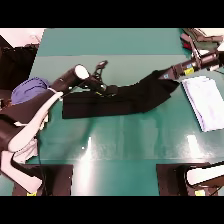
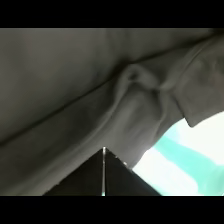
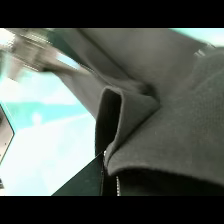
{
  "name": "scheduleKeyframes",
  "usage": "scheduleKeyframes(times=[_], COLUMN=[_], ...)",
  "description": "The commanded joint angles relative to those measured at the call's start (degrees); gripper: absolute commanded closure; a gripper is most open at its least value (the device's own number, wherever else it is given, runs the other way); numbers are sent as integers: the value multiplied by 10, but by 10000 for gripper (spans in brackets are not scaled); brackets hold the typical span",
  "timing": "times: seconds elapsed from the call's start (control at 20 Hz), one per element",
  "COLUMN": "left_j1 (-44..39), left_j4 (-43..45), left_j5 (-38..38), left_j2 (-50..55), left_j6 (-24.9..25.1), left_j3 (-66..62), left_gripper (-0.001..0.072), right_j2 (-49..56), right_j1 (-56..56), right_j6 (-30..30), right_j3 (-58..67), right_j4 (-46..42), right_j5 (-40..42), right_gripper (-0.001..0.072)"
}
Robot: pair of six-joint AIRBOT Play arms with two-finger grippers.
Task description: Fold the shirts.
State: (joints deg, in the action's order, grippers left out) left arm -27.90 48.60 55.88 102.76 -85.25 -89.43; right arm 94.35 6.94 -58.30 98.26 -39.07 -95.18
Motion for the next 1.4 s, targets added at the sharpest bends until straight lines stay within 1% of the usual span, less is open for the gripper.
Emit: scheduleKeyframes(times=[0.0,0.2,0.3,0.45,0.55,0.65,0.8,1.0,1.1,1.2,1.35], left_j1=[-17,-17,-17,-8,13,44,97,181,219,252,291], left_j4=[-23,-15,3,8,11,29,95,161,193,212,220], left_j5=[-6,-12,-14,-7,33,82,121,173,192,208,217], left_j2=[61,63,63,62,61,52,1,-100,-154,-201,-253], left_j6=[2,3,2,2,2,2,1,4,15,17,17], left_j3=[-62,-62,-62,-63,-71,-79,-80,-81,-81,-81,-81], left_gripper=[684,684,684,684,685,685,685,684,684,683,683], right_j2=[-13,-13,-13,-11,-12,-11,-11,-3,14,37,76], right_j1=[-76,-154,-181,-205,-217,-223,-238,-269,-291,-317,-360], right_j6=[-31,-39,-45,-47,-53,-54,-58,-58,-58,-58,-58], right_j3=[75,136,146,146,146,146,146,146,146,146,146], right_j4=[3,-1,-2,-12,-44,-54,-57,-56,-55,-55,-54], right_j5=[9,29,37,40,42,43,57,90,98,115,169], right_gripper=[693,694,694,694,694,694,694,694,694,694,693])
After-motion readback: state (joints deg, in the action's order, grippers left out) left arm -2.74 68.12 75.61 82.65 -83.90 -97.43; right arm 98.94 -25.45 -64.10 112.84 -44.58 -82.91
